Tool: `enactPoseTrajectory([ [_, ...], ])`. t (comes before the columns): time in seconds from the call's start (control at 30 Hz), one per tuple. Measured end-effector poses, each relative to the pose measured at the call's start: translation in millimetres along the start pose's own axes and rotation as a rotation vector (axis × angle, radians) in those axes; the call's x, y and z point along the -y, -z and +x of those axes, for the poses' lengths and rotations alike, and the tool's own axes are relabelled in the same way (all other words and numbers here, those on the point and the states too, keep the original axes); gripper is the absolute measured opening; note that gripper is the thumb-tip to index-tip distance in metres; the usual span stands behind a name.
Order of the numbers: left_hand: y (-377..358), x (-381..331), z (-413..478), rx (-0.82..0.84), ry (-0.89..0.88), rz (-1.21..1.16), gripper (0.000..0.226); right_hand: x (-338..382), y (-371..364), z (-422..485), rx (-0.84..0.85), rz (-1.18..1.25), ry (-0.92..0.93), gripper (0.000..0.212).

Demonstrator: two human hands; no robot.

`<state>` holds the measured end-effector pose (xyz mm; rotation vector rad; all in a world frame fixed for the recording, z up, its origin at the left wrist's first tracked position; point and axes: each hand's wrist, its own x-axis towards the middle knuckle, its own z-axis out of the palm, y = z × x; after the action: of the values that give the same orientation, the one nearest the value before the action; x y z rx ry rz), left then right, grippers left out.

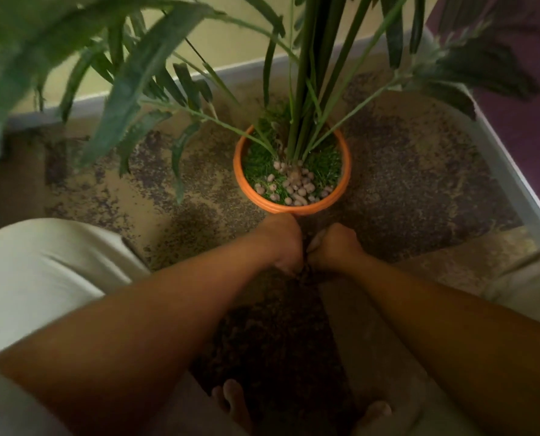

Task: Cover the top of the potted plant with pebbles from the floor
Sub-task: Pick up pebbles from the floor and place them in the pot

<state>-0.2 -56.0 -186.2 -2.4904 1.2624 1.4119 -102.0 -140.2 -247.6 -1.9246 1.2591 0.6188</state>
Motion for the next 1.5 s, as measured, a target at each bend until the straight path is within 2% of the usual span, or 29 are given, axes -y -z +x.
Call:
enactPoseTrajectory([
  [0.1,42,10,-17,-0.022,-0.008,-0.079,0.024,9,22,-16,0.183,-0.139,0.082,0.02],
  [0.17,66,19,-23,-0.077,0.014,-0.251,0.019,13,37,-28,0.252,-0.211,0.169,0.016],
  [0.23,83,25,-25,-0.169,0.039,-0.443,0.014,14,55,-36,0.23,-0.105,0.243,0.008],
  [0.33,93,28,-20,-0.271,0.066,-0.658,0.015,18,80,-35,0.15,0.306,0.248,0.015],
  [0.4,96,30,-16,-0.293,0.055,-0.764,0.016,23,93,-28,0.058,0.477,0.242,0.019],
  [0.63,94,27,-6,-0.266,0.016,-0.913,0.017,27,111,-9,-0.118,0.599,0.213,0.021],
  [0.83,90,22,-6,-0.232,0.036,-1.007,0.018,28,112,-9,-0.11,0.572,0.225,0.031],
  [0.97,92,23,-8,-0.255,0.053,-0.962,0.017,28,117,-11,-0.156,0.582,0.194,0.032],
  [1.07,95,26,-12,-0.215,0.028,-0.855,0.013,25,122,-12,-0.187,0.579,0.138,0.023],
  [1.17,92,24,-17,0.037,-0.01,-0.638,0.017,16,117,-11,-0.164,0.477,0.041,0.016],
  [1.3,49,16,-5,0.391,0.035,-0.44,0.01,5,87,-9,-0.047,0.028,-0.055,0.01],
  [1.37,21,17,8,0.455,0.11,-0.381,0.005,1,62,-10,0.055,-0.209,-0.024,0.027],
  [1.43,-3,27,23,0.383,0.16,-0.257,0.004,-7,34,-14,0.114,-0.25,0.026,0.044],
  [1.5,-24,41,37,0.172,0.167,-0.114,0.017,-16,9,-15,0.109,-0.201,0.034,0.058],
])
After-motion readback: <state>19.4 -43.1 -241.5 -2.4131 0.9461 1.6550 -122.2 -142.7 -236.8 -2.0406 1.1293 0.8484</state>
